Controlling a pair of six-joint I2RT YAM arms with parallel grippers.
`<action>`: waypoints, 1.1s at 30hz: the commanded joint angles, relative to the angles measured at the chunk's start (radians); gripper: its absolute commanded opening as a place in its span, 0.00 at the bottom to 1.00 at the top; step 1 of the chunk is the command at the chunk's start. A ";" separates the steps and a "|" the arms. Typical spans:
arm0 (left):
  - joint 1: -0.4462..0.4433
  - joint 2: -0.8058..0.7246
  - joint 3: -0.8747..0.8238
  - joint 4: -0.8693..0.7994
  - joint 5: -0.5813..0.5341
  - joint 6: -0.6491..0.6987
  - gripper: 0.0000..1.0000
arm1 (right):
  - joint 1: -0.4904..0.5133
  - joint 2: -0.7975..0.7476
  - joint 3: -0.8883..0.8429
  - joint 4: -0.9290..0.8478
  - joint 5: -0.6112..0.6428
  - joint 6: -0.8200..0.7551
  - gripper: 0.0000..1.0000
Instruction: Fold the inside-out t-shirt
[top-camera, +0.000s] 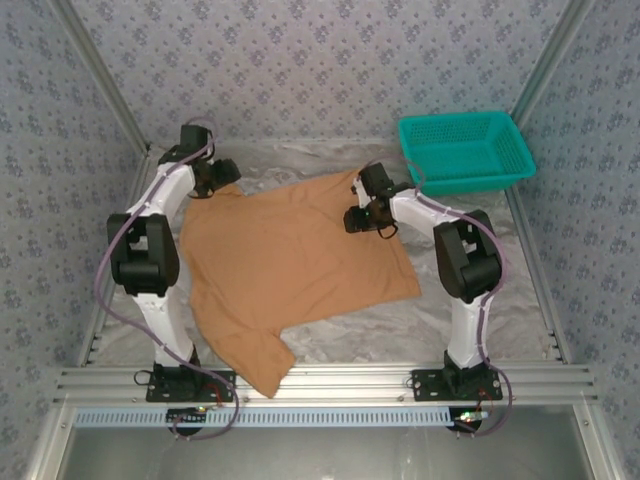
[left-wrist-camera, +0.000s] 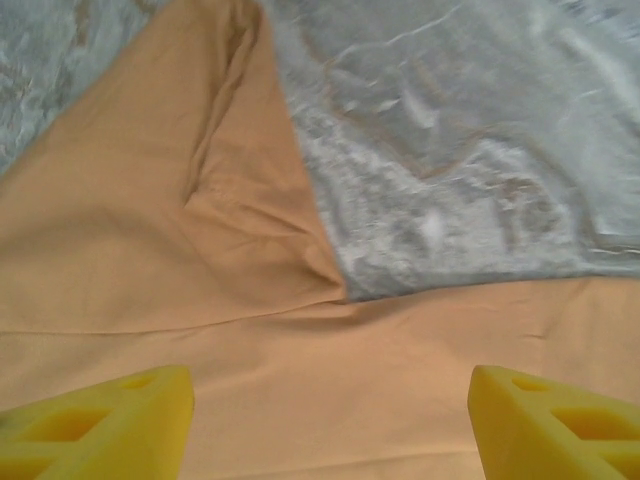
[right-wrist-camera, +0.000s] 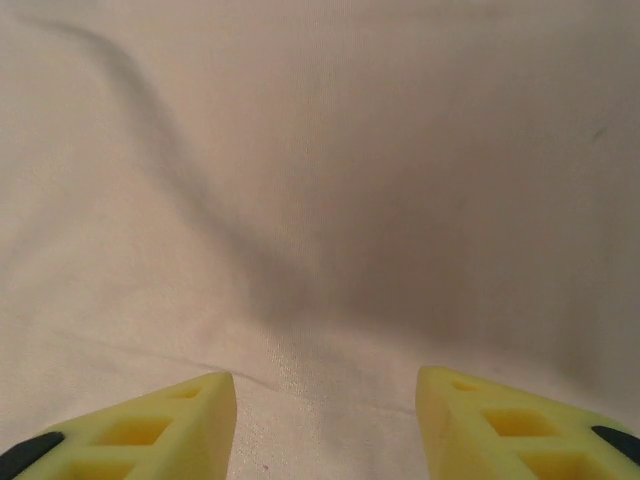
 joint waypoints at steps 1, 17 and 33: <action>0.036 0.088 0.015 0.096 -0.009 -0.012 0.72 | -0.010 0.023 -0.016 -0.008 -0.007 0.039 0.47; 0.016 0.547 0.518 -0.043 0.134 0.016 0.73 | -0.128 0.006 -0.163 -0.061 0.073 0.179 0.42; 0.002 0.630 1.082 -0.297 0.161 0.044 0.78 | -0.127 -0.208 -0.107 -0.027 0.088 0.132 0.53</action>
